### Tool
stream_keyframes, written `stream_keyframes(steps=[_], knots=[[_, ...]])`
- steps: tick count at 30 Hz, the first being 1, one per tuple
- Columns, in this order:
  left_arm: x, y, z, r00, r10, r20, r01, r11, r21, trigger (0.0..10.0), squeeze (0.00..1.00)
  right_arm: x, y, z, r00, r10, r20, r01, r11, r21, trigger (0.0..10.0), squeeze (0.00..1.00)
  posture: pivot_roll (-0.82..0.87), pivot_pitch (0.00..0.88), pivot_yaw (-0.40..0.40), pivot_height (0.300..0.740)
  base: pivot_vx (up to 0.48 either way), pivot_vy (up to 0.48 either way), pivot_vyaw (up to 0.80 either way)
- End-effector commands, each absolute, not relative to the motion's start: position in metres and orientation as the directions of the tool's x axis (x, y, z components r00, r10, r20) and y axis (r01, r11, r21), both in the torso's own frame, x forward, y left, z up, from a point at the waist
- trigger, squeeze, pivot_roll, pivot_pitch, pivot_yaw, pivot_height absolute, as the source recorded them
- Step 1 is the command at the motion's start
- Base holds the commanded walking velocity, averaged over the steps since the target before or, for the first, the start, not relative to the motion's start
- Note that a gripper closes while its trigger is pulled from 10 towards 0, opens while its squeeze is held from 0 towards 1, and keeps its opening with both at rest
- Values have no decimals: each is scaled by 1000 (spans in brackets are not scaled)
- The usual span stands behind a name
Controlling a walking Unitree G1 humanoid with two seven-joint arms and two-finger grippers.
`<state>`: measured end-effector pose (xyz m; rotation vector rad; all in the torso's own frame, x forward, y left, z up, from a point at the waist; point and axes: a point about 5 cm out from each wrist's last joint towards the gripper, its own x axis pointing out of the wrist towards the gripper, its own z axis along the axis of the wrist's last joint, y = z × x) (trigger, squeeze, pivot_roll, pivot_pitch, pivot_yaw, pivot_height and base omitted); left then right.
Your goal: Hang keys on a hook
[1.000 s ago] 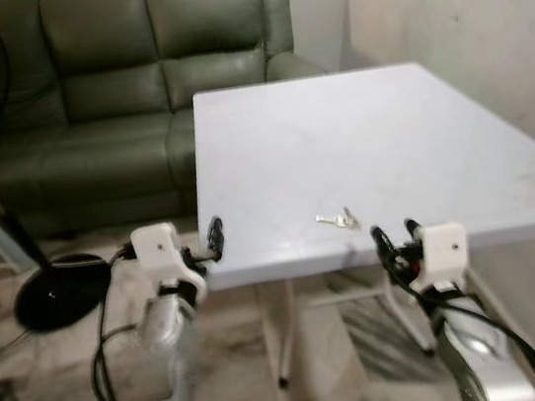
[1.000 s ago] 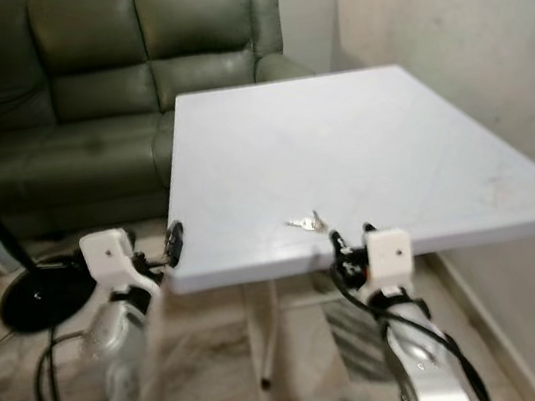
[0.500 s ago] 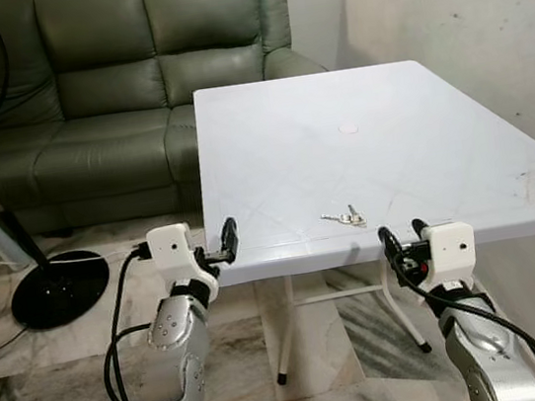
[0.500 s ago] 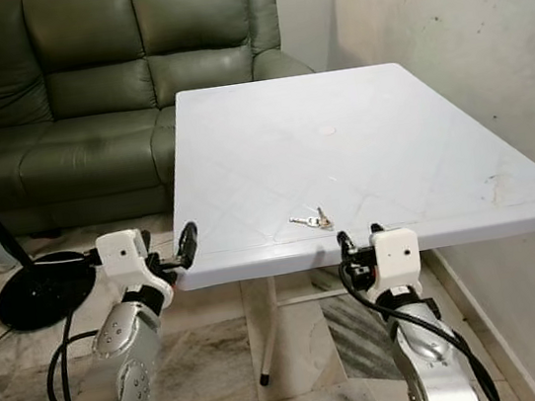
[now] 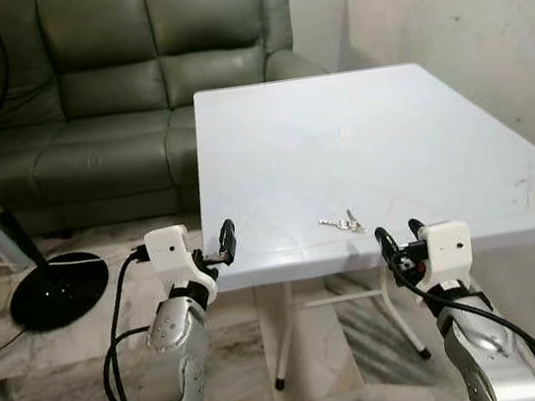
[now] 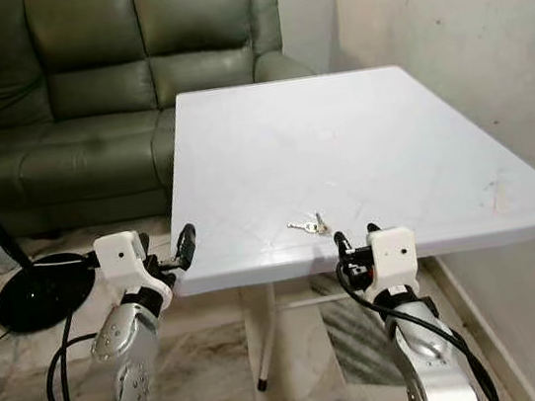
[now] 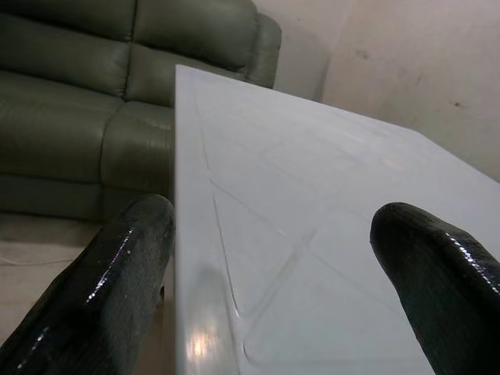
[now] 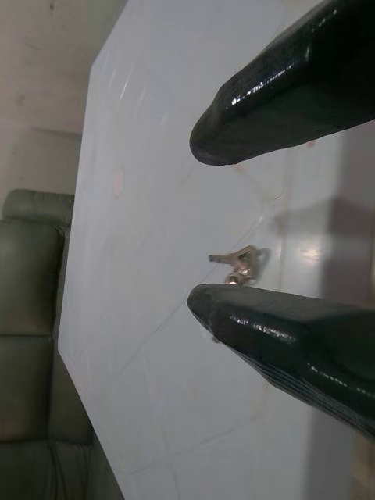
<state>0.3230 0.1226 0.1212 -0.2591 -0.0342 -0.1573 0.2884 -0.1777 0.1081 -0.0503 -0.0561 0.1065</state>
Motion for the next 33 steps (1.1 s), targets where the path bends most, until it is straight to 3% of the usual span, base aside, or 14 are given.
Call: stream_keyframes(steps=[1,14,24,33], knots=[[323,122,125,986,-151,71,164,955,-247,10000,0,289,-179,110,993,104,51,-101,993,-58,10000,0,-5,19,-52,740,435,0,0],[322,121,125,986,-155,67,167,953,-253,10000,0,286,-180,108,993,105,45,-103,993,-58,10000,0,-6,23,-49,740,449,0,0],[320,117,122,986,-159,52,166,961,-222,10000,0,285,-181,107,993,113,39,-111,992,-65,10000,0,-5,33,-54,740,84,0,0],[300,87,117,930,-362,63,367,924,-106,10000,0,291,-191,113,982,186,29,-180,974,-135,10000,0,-5,49,-55,740,0,0,0]])
